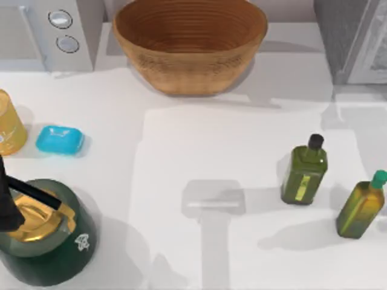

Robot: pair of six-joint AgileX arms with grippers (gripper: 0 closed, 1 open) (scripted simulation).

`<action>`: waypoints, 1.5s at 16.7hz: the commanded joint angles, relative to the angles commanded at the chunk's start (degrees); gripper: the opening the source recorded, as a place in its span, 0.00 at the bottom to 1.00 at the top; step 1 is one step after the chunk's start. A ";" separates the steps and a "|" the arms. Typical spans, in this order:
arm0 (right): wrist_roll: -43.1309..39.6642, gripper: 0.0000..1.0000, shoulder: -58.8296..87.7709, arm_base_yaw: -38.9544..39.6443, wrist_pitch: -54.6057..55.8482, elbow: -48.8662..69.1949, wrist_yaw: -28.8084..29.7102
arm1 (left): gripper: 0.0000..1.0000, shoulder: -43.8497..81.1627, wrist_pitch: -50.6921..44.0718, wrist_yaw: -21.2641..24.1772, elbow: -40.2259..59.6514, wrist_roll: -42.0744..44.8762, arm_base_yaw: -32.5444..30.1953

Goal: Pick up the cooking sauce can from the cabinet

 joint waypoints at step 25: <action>0.65 1.00 41.54 11.37 -6.54 49.17 12.22 | 1.00 0.00 0.00 0.00 0.00 0.00 0.00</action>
